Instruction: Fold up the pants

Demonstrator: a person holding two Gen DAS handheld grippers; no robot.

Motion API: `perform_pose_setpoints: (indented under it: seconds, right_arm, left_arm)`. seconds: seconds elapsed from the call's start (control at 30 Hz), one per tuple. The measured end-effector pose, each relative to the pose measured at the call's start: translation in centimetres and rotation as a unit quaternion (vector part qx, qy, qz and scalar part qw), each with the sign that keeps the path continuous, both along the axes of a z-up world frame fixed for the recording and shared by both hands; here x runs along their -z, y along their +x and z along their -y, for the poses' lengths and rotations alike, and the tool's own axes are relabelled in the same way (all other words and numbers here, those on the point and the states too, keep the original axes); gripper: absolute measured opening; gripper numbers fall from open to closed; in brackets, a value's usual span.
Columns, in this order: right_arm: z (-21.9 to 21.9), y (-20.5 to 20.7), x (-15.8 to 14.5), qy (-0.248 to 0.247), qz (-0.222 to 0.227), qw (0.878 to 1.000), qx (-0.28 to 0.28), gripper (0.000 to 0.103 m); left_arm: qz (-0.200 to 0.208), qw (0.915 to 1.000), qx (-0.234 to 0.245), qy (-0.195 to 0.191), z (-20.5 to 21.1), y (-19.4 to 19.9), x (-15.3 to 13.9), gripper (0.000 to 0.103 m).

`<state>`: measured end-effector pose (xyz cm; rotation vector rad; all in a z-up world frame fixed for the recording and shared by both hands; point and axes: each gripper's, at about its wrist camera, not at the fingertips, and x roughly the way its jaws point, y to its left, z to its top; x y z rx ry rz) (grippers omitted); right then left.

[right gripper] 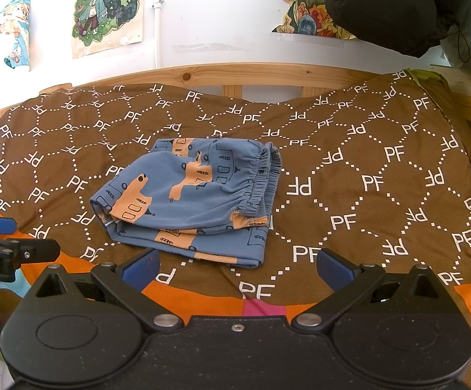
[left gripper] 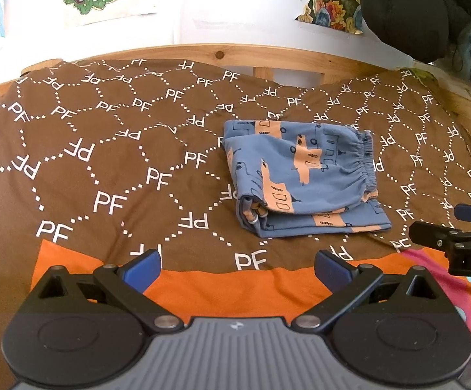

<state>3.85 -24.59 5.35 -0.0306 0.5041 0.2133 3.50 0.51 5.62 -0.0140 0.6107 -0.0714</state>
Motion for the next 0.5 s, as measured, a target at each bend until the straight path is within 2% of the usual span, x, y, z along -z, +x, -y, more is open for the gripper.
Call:
perform_pose_setpoints:
  seconds: [0.5]
  right_arm:
    - [-0.18,-0.02,0.02,-0.003,-0.001,1.0,-0.003,0.102]
  left_arm:
    - [-0.004,0.9999,-0.003,-0.01,-0.42,-0.05,-0.12,0.103]
